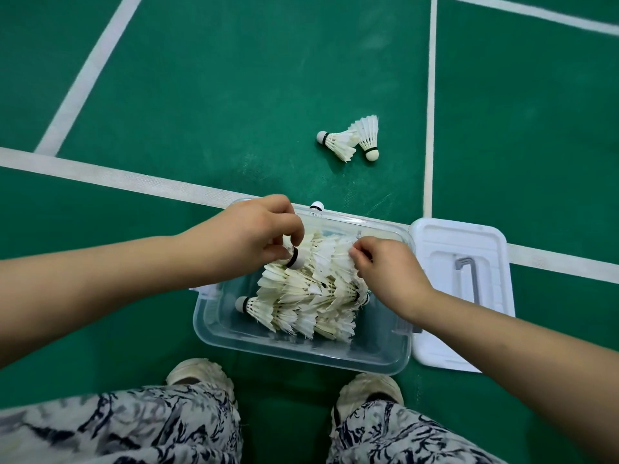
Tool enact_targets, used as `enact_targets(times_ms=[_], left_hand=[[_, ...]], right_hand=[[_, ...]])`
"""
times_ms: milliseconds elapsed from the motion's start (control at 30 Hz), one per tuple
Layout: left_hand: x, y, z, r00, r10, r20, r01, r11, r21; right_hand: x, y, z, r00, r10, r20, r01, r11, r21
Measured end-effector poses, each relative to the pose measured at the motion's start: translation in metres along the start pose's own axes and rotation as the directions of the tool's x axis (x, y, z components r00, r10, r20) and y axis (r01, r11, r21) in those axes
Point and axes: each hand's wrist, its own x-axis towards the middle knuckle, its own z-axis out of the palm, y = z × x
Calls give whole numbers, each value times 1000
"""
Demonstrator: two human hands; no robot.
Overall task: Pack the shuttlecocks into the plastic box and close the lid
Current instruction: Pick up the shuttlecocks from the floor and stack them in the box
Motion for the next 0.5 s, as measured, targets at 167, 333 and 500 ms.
enact_targets(times_ms=[167,333,500], left_hand=[[-1,-1,2,1000,20,10,-20,1000,-2],[-1,-2,2,1000,19,2,-19,1000,9],[1,-6,-6,999,5,-46,-6,1000,-6]], right_hand=[[6,2,-2,997,-76,20,79,963,-258],[8,2,-4,995,-81,64,97,939,-329],[0,-16,-26,986,-168,-6,161,954,-254]])
